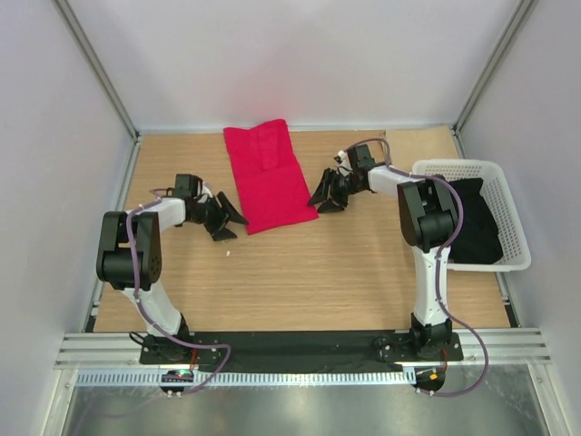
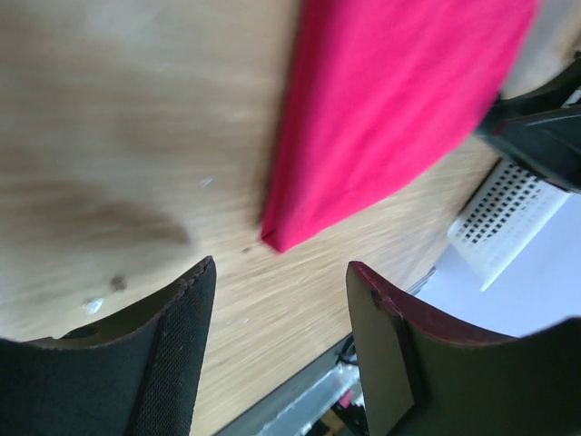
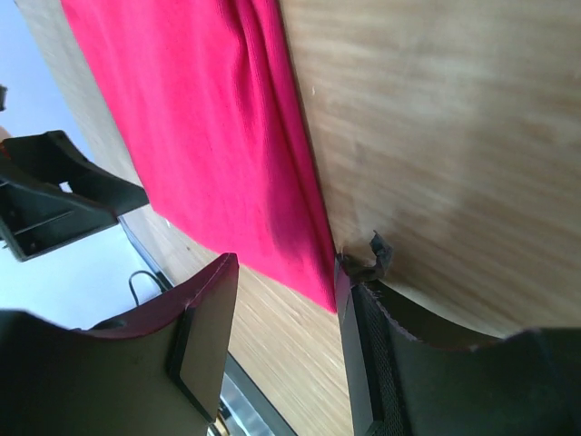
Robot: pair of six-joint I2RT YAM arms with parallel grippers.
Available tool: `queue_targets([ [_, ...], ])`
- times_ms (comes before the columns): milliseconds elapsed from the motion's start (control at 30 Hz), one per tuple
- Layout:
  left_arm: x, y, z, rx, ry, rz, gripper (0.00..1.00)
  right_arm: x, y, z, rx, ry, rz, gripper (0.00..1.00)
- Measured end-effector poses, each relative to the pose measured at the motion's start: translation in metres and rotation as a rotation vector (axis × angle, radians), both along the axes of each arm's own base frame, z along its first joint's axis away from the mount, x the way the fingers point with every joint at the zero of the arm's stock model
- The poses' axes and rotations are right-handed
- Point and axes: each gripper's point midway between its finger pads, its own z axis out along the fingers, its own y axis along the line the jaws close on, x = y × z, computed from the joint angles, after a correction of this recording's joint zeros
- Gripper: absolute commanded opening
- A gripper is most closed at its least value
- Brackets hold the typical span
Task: Fold and stack the t-shirts
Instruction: Fold the tshirt
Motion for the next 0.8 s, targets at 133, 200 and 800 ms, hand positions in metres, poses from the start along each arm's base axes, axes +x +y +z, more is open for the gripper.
queue_targets([
  [133, -0.011, 0.001, -0.012, 0.023, 0.056, 0.006, 0.62, -0.006, 0.000, -0.001, -0.008, -0.006, 0.029, 0.54],
  [200, -0.010, 0.000, -0.015, 0.029, 0.063, 0.007, 0.62, -0.008, -0.001, -0.002, -0.012, -0.013, 0.041, 0.54],
  [800, -0.005, -0.016, -0.022, 0.008, 0.188, 0.091, 0.51, -0.026, -0.008, -0.003, -0.035, -0.007, 0.071, 0.53],
])
